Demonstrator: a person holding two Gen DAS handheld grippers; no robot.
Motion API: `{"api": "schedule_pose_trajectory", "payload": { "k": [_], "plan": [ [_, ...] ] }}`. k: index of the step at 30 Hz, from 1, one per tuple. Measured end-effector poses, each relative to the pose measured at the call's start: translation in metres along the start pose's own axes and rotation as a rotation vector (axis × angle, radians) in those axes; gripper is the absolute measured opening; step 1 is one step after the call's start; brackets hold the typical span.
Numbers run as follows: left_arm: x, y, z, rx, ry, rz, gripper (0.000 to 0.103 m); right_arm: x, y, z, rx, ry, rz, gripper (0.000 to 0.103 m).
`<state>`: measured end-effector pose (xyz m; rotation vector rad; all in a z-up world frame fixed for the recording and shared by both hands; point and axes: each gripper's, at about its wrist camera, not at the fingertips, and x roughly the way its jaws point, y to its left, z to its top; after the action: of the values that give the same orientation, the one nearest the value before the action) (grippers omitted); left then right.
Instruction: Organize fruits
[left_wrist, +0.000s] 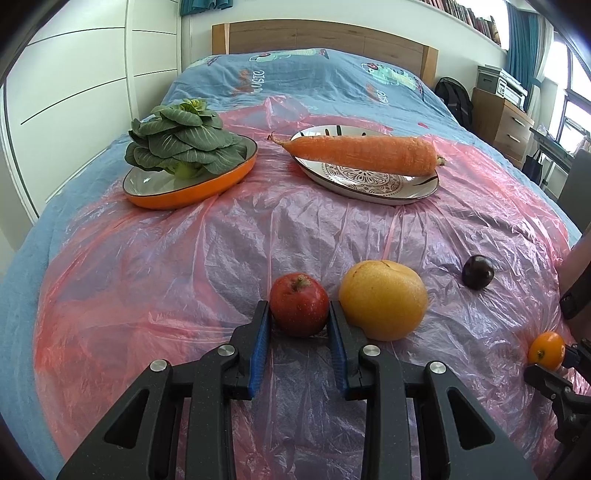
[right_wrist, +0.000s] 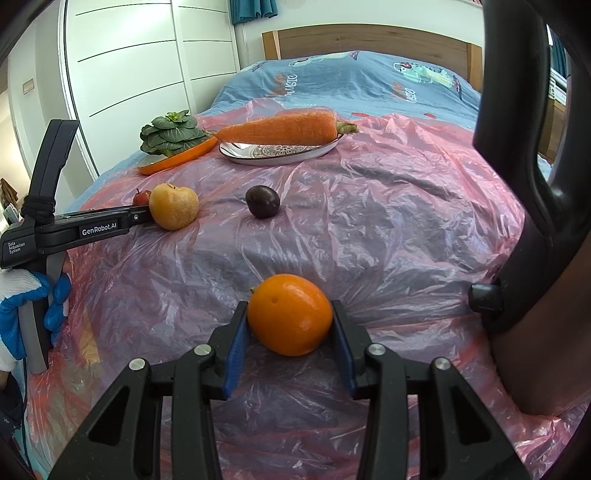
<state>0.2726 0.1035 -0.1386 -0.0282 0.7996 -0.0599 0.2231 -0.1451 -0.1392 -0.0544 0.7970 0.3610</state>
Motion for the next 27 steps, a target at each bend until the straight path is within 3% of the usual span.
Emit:
{"api": "schedule_pose_trajectory", "payload": {
  "k": [10, 27],
  "plan": [
    [-0.007, 0.019, 0.002, -0.067, -0.023, -0.044, 0.026, -0.003, 0.002, 0.001, 0.007, -0.004, 0.011, 0.079],
    [-0.033, 0.021, 0.012, -0.088, -0.106, -0.023, 0.026, -0.023, 0.005, 0.003, 0.022, -0.023, 0.053, 0.079]
  ]
}}
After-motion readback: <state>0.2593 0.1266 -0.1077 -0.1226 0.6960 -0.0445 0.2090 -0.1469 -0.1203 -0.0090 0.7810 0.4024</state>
